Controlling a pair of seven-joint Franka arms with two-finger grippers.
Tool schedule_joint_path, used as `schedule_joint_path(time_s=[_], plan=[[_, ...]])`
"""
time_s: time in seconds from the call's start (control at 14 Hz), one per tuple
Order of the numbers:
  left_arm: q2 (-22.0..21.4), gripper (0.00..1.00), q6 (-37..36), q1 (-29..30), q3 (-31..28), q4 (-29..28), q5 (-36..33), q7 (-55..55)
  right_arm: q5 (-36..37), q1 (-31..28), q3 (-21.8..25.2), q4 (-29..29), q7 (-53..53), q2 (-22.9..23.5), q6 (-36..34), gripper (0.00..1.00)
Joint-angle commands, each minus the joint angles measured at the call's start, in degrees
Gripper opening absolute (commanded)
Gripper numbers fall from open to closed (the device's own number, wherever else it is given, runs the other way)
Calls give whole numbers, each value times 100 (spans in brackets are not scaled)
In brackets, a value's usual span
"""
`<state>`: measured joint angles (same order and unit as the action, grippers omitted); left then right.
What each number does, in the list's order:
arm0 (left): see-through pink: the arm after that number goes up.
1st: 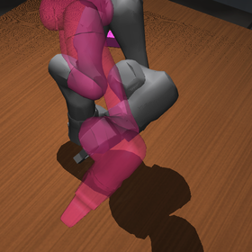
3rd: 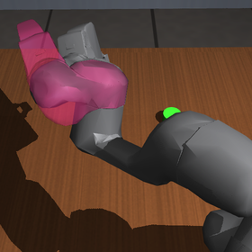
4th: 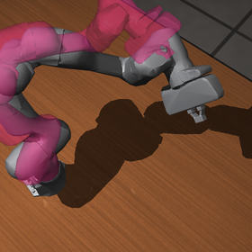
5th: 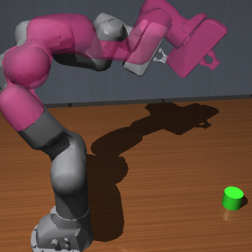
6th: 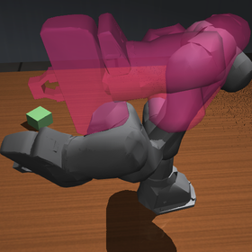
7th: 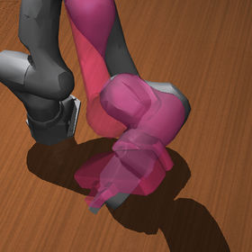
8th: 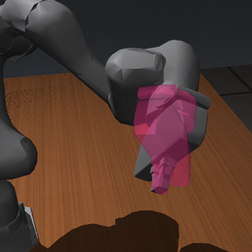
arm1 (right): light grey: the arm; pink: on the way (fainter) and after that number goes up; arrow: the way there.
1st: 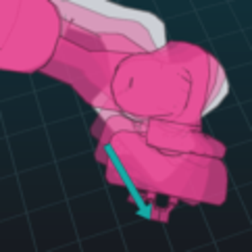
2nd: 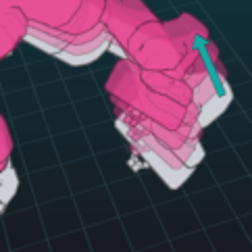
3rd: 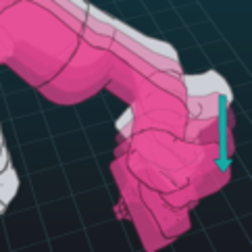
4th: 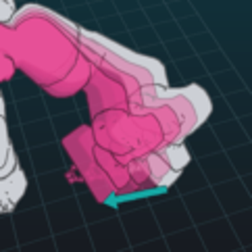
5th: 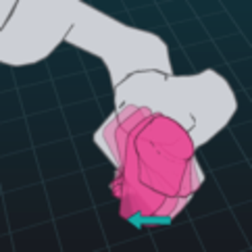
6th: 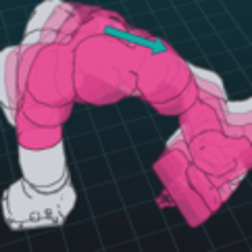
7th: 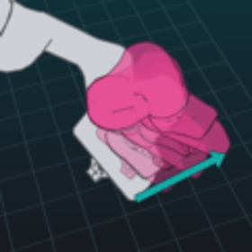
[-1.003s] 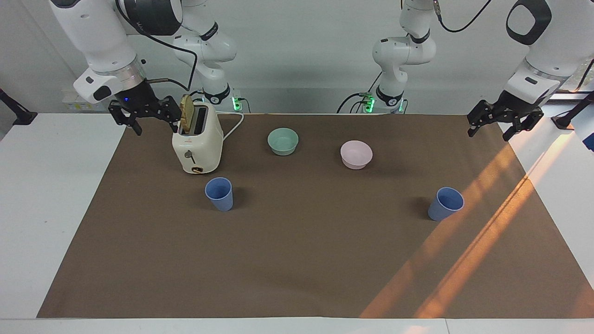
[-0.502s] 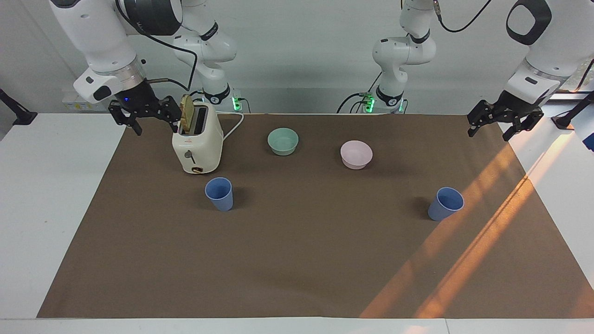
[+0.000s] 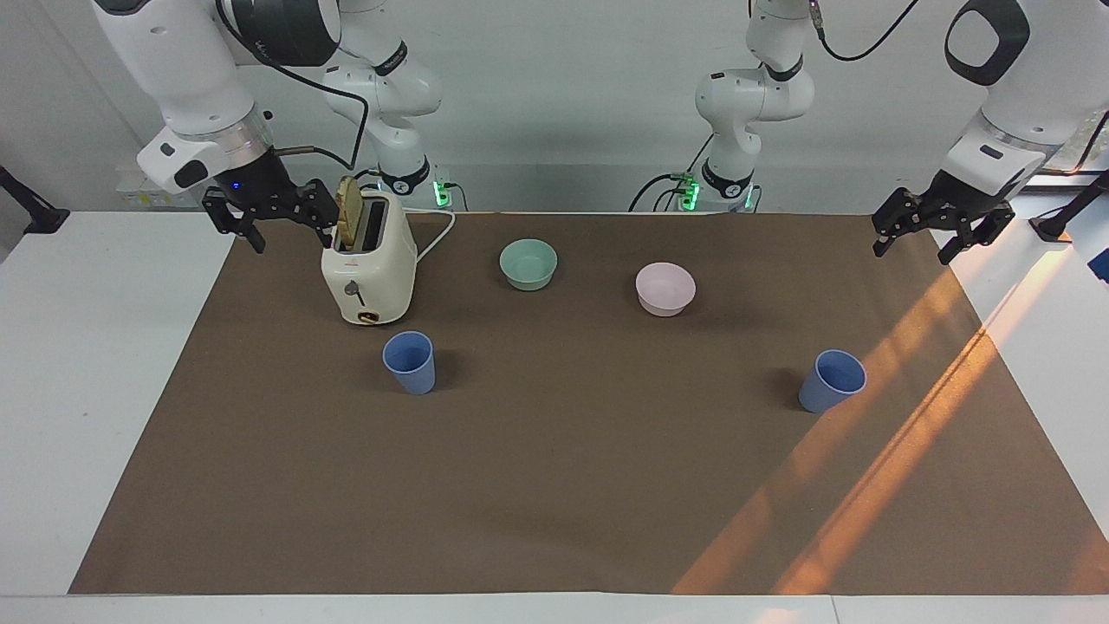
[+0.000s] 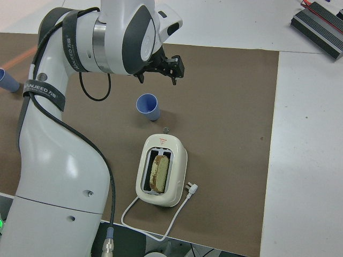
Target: Stack blue cups with both arms
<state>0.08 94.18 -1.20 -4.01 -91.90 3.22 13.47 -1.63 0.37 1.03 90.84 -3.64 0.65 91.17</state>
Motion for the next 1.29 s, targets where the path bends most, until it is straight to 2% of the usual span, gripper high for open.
schedule_joint_path(time_s=[0.0,0.72,1.0,1.22], plan=[[44,100,39,-55,-47,85,47,-11,-127,-72,-41,83,83,-91,15,100],[88,100,83,-29,-47,76,55,-3,-118,-72,-41,83,83,-91,15,100],[518,100,547,23,-47,129,56,15,-127,-63,-41,83,83,-91,6,100],[957,100,1188,137,-56,120,56,268,-127,-72,-41,83,83,-91,15,100]])
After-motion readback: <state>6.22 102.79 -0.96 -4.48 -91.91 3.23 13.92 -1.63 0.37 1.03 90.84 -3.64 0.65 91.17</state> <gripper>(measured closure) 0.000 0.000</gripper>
